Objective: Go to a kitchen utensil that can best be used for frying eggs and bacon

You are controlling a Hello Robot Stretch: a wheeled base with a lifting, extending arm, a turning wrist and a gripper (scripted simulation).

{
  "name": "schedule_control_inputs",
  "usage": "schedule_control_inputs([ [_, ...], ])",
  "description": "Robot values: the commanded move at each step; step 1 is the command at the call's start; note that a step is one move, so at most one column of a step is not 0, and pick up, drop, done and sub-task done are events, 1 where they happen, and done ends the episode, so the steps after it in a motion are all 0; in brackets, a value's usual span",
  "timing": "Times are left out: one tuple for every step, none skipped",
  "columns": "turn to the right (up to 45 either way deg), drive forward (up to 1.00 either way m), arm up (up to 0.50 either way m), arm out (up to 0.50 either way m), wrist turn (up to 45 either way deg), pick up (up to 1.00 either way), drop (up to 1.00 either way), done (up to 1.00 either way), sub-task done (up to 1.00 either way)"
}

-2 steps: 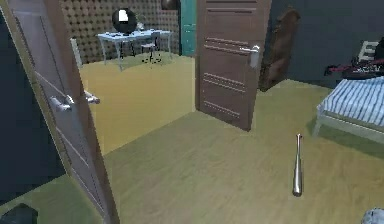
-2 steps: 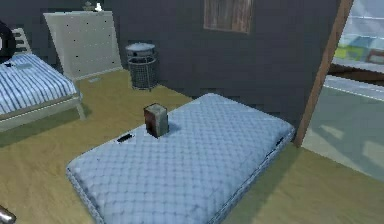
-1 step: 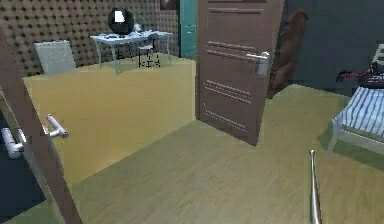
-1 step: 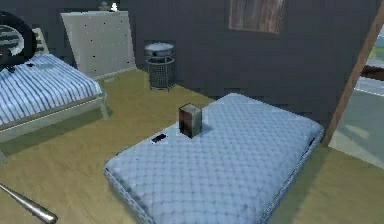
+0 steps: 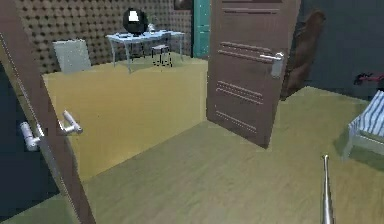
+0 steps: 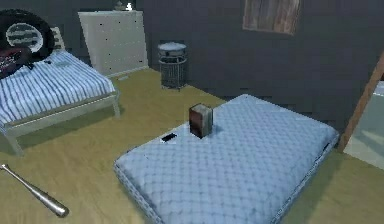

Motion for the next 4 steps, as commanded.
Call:
schedule_control_inputs([
  [0.0, 0.60, 0.00, 0.00, 0.0, 0.00, 0.00, 0.00, 0.00],
  [39.0, 0.00, 0.00, 0.00, 0.0, 0.00, 0.00, 0.00, 0.00],
  [0.0, 0.10, 0.00, 0.00, 0.0, 0.00, 0.00, 0.00, 0.00],
  [-15.0, 0.00, 0.00, 0.00, 0.0, 0.00, 0.00, 0.00, 0.00],
])
